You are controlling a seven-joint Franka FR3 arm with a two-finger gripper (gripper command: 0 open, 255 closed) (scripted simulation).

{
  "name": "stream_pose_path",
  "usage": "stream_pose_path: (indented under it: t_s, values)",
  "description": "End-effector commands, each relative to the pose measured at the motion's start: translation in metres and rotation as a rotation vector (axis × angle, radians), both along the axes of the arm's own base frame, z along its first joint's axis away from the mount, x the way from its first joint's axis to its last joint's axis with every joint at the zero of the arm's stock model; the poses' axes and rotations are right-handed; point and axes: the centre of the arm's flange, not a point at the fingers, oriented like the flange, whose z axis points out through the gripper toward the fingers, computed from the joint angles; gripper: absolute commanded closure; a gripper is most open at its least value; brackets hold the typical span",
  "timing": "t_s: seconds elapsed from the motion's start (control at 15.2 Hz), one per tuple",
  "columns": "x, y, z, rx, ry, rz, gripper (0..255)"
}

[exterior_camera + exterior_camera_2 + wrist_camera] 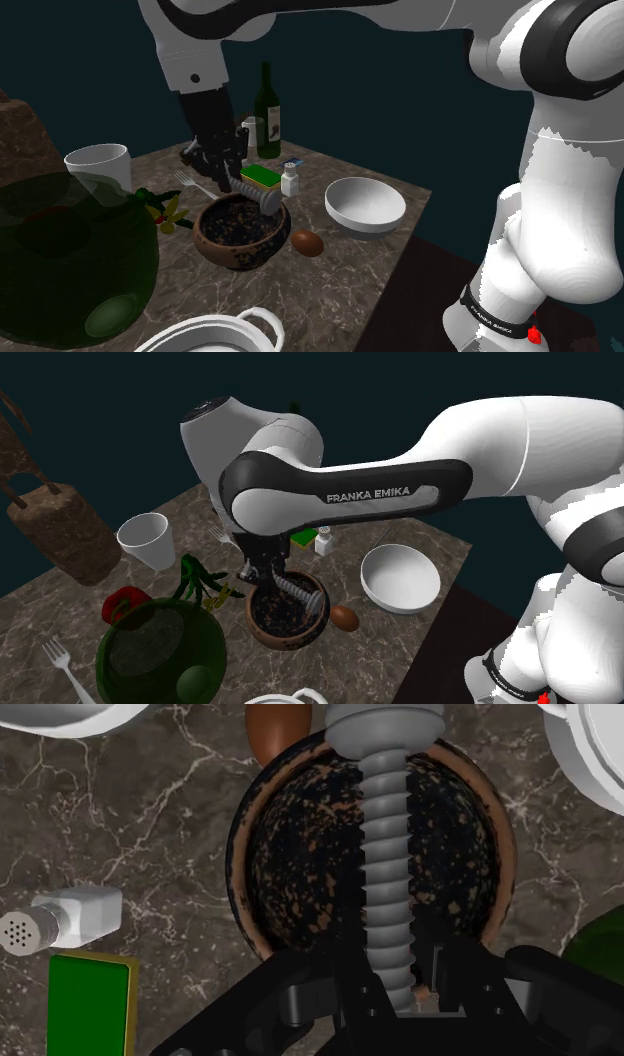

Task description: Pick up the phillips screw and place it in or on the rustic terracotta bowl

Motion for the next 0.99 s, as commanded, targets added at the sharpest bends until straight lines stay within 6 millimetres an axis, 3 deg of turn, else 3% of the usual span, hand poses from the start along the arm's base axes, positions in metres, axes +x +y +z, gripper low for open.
stream_pose_path:
  t_s: [0.0, 0.46, 0.92]
  values:
    - [0.001, -0.001, -0.011, 0.0, -0.001, 0.0, 255]
    - [0.001, -0.001, -0.05, 0.0, -0.001, 0.0, 255]
    - [0.001, -0.001, -0.05, 0.0, -0.001, 0.0, 255]
